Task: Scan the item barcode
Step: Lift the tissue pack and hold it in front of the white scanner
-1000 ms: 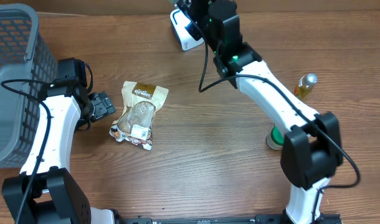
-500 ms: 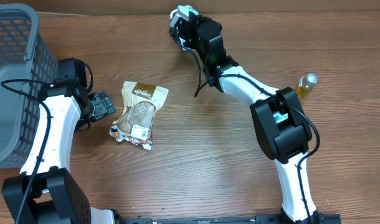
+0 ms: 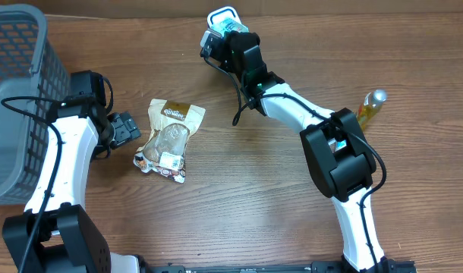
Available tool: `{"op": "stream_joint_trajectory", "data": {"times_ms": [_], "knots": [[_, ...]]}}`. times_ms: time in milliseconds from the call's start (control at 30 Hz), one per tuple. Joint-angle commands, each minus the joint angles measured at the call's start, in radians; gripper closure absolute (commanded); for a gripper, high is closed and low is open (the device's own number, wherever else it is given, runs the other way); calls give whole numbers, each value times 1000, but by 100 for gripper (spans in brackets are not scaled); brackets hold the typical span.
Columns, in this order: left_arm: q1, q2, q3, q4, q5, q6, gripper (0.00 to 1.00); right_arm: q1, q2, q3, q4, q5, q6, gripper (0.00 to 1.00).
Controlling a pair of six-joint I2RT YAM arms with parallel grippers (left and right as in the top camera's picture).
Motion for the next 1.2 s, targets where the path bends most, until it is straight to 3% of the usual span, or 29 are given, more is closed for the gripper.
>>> {"op": "stream_joint_trajectory", "data": {"times_ms": [0, 300, 433, 867, 1033, 1167], "knots": [[5, -18, -2, 1, -6, -13, 0, 20, -5, 9, -3, 1, 4, 96], [5, -18, -2, 1, -6, -13, 0, 21, -5, 9, -21, -40, 53, 96], [5, -18, -2, 1, -6, -13, 1, 21, -5, 9, -26, -42, 146, 96], [5, -18, -2, 1, -6, -13, 0, 19, -7, 9, -14, -31, 170, 96], [5, -18, -2, 1, -6, -13, 0, 19, -82, 9, 31, -2, 256, 97], [5, -18, -2, 1, -6, -13, 1, 5, -196, 9, -37, -3, 377, 96]]}}
